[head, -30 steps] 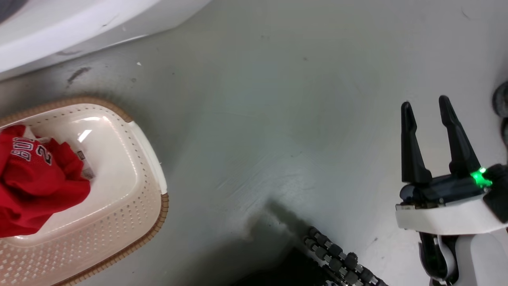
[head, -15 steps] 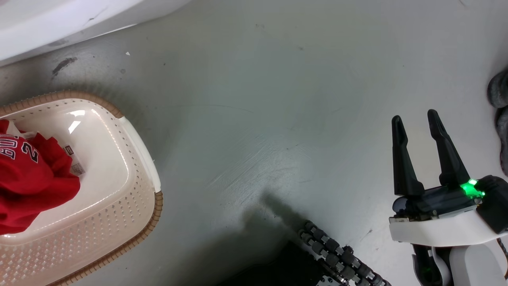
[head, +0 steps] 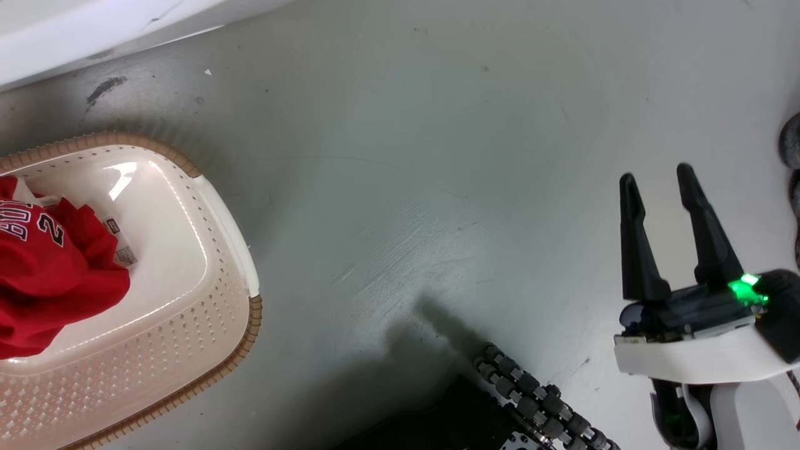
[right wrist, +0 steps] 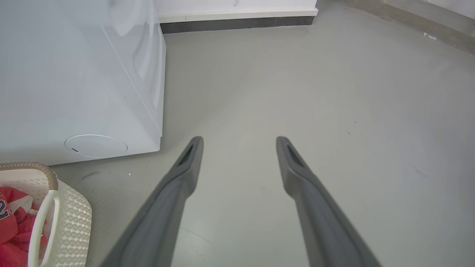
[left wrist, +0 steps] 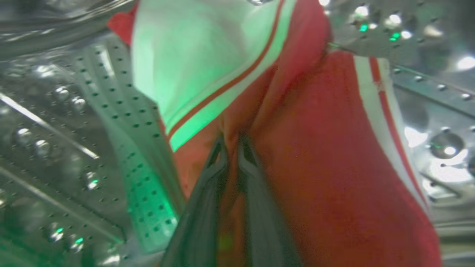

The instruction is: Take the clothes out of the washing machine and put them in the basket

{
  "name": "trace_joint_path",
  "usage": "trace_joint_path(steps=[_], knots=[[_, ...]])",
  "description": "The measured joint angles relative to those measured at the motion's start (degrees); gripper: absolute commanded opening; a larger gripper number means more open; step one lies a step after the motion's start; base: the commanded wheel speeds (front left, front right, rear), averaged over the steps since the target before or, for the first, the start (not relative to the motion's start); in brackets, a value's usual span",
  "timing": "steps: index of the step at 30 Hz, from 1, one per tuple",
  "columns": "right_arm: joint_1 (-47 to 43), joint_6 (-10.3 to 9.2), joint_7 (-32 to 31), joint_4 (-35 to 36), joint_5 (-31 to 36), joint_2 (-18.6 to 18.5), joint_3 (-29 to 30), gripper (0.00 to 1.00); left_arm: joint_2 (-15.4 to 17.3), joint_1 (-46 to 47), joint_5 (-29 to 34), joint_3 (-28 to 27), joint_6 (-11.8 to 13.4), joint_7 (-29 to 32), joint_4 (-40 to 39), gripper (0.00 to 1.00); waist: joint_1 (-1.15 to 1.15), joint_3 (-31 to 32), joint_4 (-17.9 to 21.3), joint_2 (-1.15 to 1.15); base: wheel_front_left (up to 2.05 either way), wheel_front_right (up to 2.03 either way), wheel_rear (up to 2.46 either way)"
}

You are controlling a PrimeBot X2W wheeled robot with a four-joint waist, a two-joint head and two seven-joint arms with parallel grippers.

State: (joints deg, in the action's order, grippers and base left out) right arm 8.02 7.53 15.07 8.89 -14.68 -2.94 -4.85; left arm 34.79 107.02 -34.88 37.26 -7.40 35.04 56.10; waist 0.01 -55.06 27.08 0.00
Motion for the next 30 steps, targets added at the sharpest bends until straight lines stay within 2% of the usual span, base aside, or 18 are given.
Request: trace_joint_path(steps=[5,13,17,21,30], knots=[[1.5,0.0,0.0,-0.5,0.5,0.0,0.1,1.0,1.7,0.0,-2.6,2.3,0.0,-2.7,-1.1,0.0,0.0,0.6,-0.1,0.0,0.0,0.0,0.0],[5.5,0.0,0.0,-2.0,1.1,0.0,1.0,1.0,6.3,-0.8,-6.4,6.0,0.0,-9.0,-4.5,0.0,-0.01,2.9,-0.4,0.0,0.0,0.0,0.0],[6.0,0.0,0.0,-4.0,1.9,0.0,3.8,1.0,6.2,-6.3,-9.8,7.5,0.0,-14.2,-6.0,0.0,-0.01,5.2,-2.4,0.0,0.0,0.0,0.0],[6.6,0.0,0.0,-5.3,4.0,0.0,6.1,1.0,7.3,-11.4,-11.8,9.5,0.0,-19.1,-7.3,0.0,-0.01,8.4,-5.1,0.0,0.0,0.0,0.0],[5.5,0.0,0.0,-7.1,8.5,0.1,7.5,1.0,7.4,-26.9,-16.8,12.2,0.0,-31.0,-9.5,0.0,-0.01,17.8,-10.1,0.0,0.0,0.0,0.0]])
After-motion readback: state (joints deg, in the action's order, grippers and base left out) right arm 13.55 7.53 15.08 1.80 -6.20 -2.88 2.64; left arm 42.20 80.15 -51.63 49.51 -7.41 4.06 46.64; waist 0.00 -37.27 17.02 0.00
